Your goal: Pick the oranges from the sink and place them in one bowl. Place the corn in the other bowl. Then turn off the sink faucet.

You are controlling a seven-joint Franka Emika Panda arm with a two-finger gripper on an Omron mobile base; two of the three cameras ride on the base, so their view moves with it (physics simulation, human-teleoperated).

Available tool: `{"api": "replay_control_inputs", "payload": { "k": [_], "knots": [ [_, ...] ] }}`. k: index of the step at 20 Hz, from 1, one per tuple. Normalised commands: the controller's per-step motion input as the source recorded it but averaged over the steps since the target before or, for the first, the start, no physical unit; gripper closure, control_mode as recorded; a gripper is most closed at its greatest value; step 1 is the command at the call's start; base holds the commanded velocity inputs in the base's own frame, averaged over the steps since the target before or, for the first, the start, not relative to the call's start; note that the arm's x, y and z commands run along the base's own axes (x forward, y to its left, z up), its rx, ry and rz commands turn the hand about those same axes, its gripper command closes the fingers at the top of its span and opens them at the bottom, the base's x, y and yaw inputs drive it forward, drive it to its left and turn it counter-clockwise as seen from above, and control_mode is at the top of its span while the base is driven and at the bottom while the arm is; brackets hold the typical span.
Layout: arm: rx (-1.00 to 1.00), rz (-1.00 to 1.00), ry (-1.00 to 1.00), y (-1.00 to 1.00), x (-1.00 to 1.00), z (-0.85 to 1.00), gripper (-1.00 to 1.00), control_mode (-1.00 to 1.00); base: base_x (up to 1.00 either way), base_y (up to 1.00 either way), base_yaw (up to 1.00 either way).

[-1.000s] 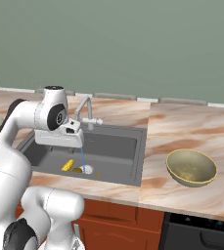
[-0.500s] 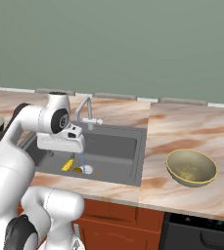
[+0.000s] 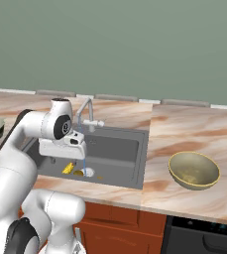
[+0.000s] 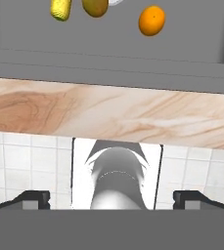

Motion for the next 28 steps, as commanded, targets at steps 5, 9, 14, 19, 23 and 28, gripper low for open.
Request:
{"api": "replay_control_inputs", "payload": {
  "k": [5,9,14,19,23,28],
  "knots": [
    [0.00,0.00,0.00,0.01,0.00,-0.13,-1.00,-1.00,0.00,0.00,0.00],
    [0.00,0.00,0.00,0.04,0.00,-0.09,-1.00,-1.00,0.00,0.00,0.00],
    [0.00,0.00,0.00,0.18,0.05,-0.11,-1.00,-1.00,0.00,0.00,0.00],
    [0.00,0.00,0.00,0.26,0.19,-0.15,-1.00,-1.00,0.00,0.00,0.00],
    [0.00,-0.01,0.00,0.24,0.28,-0.15,-1.00,-1.00,0.00,0.00,0.00],
    [0.00,-0.03,-0.01,0.10,0.33,-0.16,-1.00,-1.00,0.00,0.00,0.00]
  ]
}}
